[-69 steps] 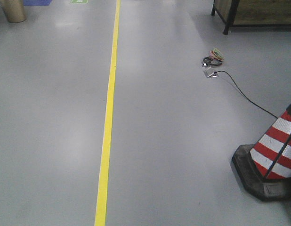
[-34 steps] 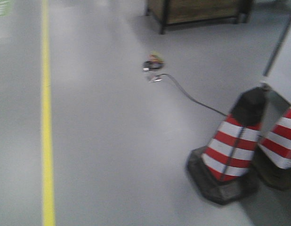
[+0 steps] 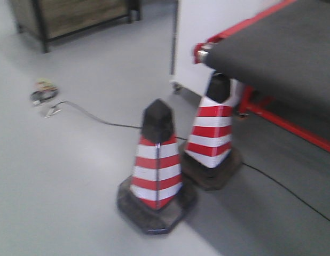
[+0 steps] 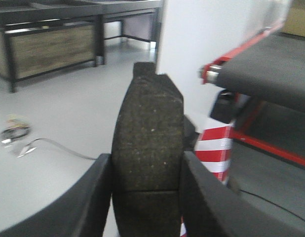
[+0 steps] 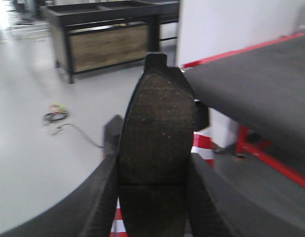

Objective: Move and align brake pads A on conveyor
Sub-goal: 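Turn toward the black conveyor belt past the striped cones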

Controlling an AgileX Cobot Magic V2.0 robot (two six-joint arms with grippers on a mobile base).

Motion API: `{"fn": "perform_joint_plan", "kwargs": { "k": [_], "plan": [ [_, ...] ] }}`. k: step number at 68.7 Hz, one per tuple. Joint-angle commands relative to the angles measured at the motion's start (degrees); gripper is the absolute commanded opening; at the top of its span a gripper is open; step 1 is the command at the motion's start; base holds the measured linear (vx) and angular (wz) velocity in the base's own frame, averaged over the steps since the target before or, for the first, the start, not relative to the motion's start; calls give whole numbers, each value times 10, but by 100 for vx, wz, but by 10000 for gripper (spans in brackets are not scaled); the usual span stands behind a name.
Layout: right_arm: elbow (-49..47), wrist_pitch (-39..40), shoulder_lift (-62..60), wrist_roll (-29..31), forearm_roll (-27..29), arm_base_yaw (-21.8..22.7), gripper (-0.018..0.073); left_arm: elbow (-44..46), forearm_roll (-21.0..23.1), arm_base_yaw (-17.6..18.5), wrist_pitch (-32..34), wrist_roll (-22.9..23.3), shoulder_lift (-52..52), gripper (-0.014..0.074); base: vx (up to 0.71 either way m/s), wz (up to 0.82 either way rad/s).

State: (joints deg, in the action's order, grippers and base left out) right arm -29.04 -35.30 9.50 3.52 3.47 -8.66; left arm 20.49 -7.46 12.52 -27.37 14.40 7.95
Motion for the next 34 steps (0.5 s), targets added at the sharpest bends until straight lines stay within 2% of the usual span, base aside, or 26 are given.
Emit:
{"fn": "perform_joint_plan", "kwargs": {
  "k": [1, 34],
  "plan": [
    [-16, 56, 7, 3, -2, -2, -5, 16, 1, 3, 54, 0, 6, -6, 24, -92],
    [-16, 56, 7, 3, -2, -2, -5, 16, 1, 3, 54, 0, 6, -6, 21, -83]
  ]
}}
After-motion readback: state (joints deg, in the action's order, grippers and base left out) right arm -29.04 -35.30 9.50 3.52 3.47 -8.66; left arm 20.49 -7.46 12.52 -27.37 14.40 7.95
